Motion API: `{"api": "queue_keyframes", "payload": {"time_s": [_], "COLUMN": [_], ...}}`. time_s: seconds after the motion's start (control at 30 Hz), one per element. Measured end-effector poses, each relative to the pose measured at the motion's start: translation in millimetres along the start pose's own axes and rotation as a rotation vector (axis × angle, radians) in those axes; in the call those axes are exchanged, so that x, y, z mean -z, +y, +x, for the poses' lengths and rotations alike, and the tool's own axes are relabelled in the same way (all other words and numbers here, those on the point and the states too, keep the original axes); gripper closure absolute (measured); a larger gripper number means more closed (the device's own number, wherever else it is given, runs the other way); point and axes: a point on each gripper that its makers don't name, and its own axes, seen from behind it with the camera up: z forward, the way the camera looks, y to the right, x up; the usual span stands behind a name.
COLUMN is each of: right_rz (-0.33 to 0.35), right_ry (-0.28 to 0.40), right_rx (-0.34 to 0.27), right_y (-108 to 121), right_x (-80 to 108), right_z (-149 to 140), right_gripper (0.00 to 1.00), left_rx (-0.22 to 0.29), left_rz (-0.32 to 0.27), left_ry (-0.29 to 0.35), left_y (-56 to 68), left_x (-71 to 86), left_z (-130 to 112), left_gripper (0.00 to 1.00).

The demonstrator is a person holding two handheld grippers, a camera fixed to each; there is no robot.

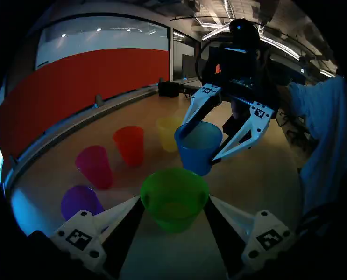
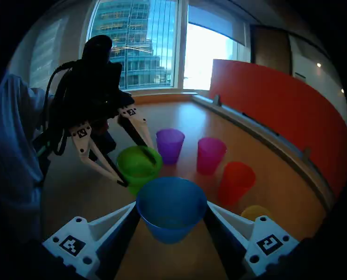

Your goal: Pour water

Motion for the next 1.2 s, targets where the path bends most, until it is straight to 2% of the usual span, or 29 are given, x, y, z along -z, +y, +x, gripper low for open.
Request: {"api": "queue_keyframes", "payload": {"time_s": [0.5,1.2], "right_rz": [0.020,0.027], "right_ry": [-0.042,-0.054], "right_rx": [0.001,0.003], "right_y": [-6,-15], "right_x": [-15.4,-26.1], "right_z": [-20,-30], "right_gripper": [0.08,0.08], "left_rx": [-0.010,-0.003], "left_rz": [-0.003,-0.003], "left_ry": [-0.035,-0.036], "left_y": [-2.2,-0.6], "left_x": [-8.6,-6.2], "left_z": [-17,-27], "left_gripper": [0.14,0.14]}}
